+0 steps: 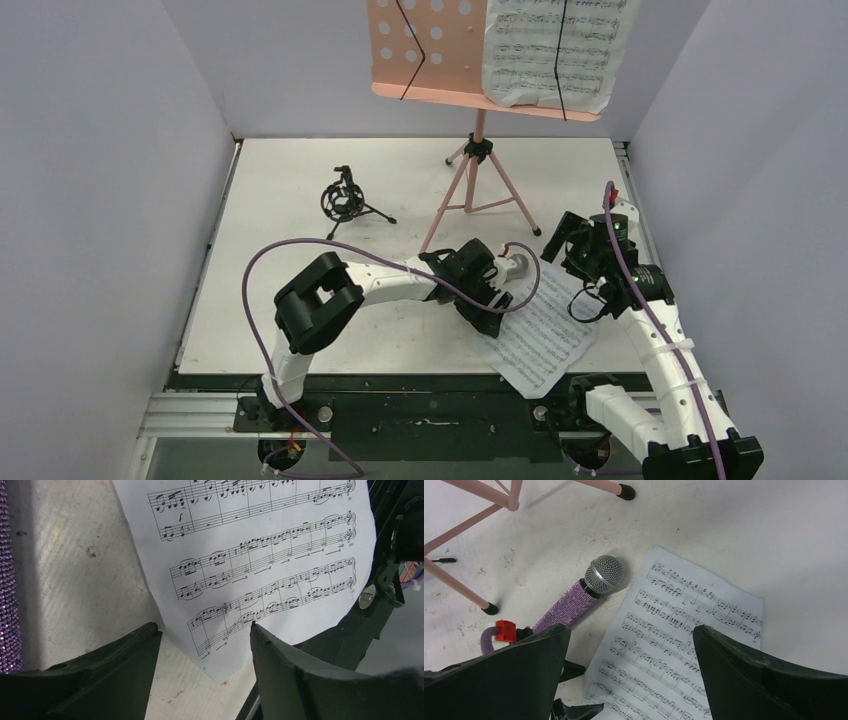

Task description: Set up the instrument practice props

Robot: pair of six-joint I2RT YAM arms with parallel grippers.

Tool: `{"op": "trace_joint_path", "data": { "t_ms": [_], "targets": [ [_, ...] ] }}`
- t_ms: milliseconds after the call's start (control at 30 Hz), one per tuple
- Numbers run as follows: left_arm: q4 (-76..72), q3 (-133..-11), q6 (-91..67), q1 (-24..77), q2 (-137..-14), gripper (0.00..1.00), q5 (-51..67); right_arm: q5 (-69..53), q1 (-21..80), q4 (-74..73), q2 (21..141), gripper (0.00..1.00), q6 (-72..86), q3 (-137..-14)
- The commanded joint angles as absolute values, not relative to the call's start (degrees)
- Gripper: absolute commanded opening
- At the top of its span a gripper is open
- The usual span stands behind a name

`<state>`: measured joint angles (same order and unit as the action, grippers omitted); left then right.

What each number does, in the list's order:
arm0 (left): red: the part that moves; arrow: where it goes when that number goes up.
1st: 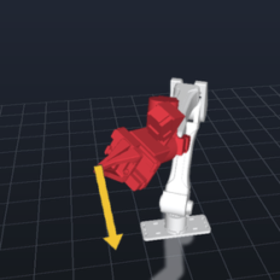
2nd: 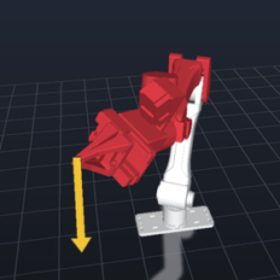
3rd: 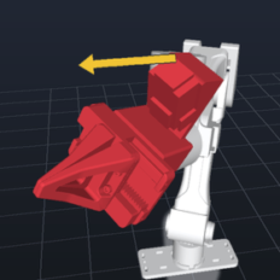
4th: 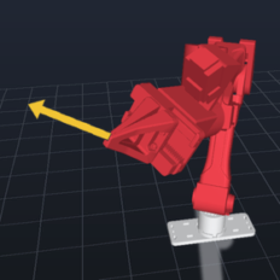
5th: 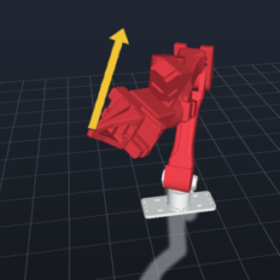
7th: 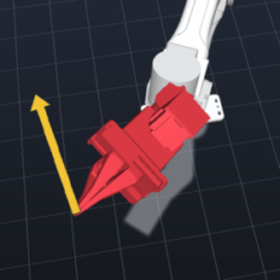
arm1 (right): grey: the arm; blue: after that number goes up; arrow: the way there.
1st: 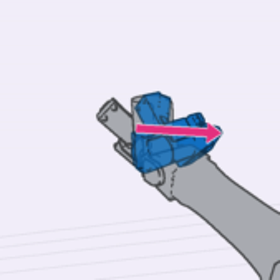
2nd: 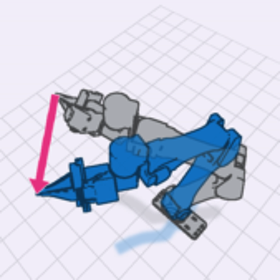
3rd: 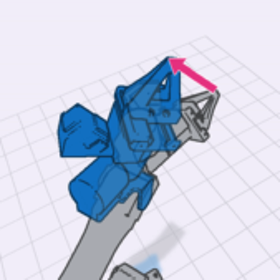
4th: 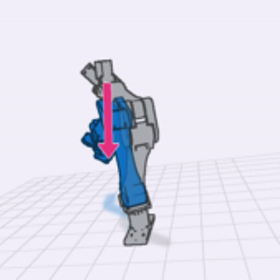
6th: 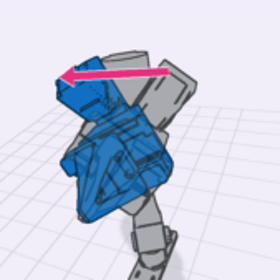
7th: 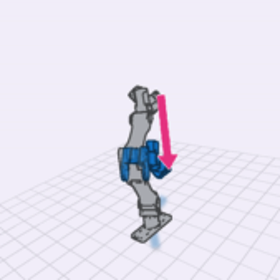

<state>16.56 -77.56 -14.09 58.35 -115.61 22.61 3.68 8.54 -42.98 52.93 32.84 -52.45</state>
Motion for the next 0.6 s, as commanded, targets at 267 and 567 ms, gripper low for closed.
{"op": "trace_joint_path", "data": {
  "t_ms": [267,567],
  "targets": [
    [14.9,-81.4,-10.4,58.5,-120.6,0.35,25.6,2.8,7.5,-39.5,51.5,1.0,31.7,-53.2],
    [15.4,-82.4,-7.1,58.5,-119.6,0.0,23.6,2.7,7.1,-39.0,52.0,1.0,30.7,-55.0]
  ]
}}
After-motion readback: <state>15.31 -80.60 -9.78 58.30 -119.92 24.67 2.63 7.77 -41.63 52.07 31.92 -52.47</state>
